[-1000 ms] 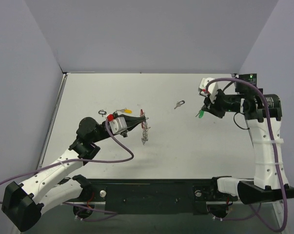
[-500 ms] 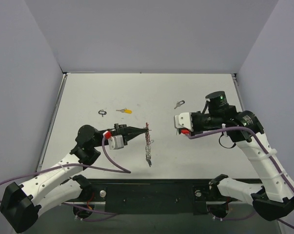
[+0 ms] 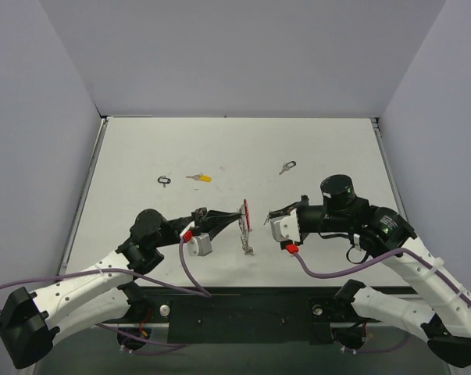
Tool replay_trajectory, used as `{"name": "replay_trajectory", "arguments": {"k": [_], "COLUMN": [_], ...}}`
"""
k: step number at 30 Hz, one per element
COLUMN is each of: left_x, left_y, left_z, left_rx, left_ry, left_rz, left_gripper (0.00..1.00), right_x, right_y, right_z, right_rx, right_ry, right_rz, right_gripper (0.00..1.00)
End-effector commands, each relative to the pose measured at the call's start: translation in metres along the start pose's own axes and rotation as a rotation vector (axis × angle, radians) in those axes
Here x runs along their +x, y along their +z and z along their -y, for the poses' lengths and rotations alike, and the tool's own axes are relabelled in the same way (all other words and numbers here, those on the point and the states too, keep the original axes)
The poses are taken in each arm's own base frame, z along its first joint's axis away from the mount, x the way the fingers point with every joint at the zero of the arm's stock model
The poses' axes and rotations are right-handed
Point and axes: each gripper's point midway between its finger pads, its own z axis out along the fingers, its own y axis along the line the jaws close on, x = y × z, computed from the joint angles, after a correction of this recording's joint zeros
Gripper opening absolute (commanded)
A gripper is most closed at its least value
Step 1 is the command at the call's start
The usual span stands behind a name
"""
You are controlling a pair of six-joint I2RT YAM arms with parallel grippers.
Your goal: Put the keys on the keyring
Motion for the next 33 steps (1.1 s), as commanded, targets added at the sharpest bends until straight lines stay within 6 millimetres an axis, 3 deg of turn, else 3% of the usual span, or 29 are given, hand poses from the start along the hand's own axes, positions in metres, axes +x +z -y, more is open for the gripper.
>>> {"name": "replay_trajectory", "arguments": {"k": [1, 5, 19, 33], "left_x": [-0.011, -0.009, -0.005, -0.007], "left_y": [-0.002, -0.001, 0.002, 0.004], "left_z": [-0.018, -0.015, -0.009, -0.005], "left_rx": [-0.088, -0.089, -0.1, -0.075], "left_ry": [0.105, 0.099, 0.1, 0.096], "left_rz": [0.008, 0.006, -0.007, -0.008], "left_gripper": [0.0, 0.0, 0.0, 0.0], "right_x": [-0.021, -0.025, -0.021, -0.02], "right_y": [0.005, 0.01, 0.03, 0.04], "right_z": [0.028, 0.03, 0.011, 0.014], "right_rx": [0.138, 0.202, 0.145, 0.137], "right_ry": [0.011, 0.011, -0.124, -0.162], "right_rz": [0.089, 0.133, 0.138, 0.136], "right_gripper": [0.0, 0.0, 0.0, 0.0]}}
